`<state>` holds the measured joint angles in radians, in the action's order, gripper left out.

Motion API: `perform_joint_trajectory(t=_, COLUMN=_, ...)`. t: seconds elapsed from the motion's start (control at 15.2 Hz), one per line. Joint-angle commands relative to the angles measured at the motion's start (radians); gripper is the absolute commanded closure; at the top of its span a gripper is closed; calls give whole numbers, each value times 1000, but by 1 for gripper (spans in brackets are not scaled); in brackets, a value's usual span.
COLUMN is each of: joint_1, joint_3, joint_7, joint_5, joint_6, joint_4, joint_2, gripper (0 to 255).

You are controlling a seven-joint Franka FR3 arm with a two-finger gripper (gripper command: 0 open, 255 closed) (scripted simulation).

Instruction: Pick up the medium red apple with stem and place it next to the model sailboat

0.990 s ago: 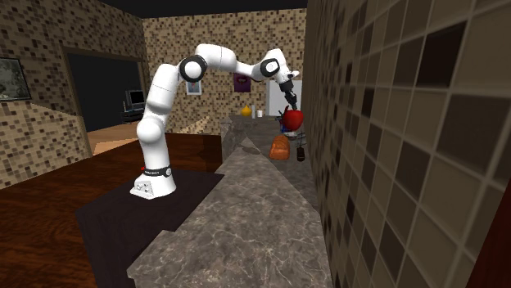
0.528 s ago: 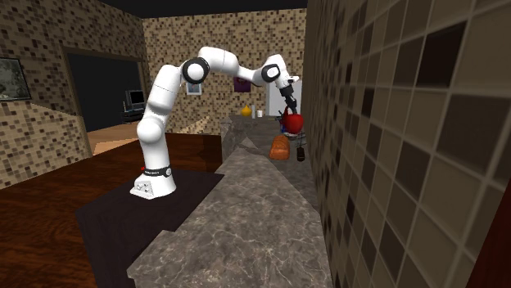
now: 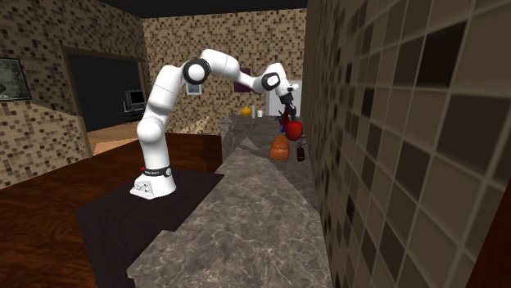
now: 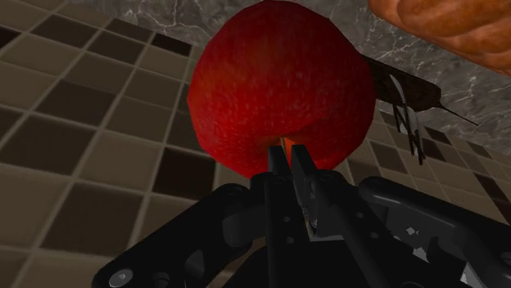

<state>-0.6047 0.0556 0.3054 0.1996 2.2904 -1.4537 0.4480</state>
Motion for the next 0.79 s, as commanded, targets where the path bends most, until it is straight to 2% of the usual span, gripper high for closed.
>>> perform_joint_trajectory(t=0.0, joint_1=0, joint_3=-1, joint_7=4, joint_5=3, joint_6=25, joint_4=-21, joint_2=3, gripper=255)
perform_joint_trajectory(t=0.73, joint_1=-3, joint_3=-12, joint_7=32, joint_5=23, joint_6=150, joint_4=-105, joint_2=46, gripper=255)
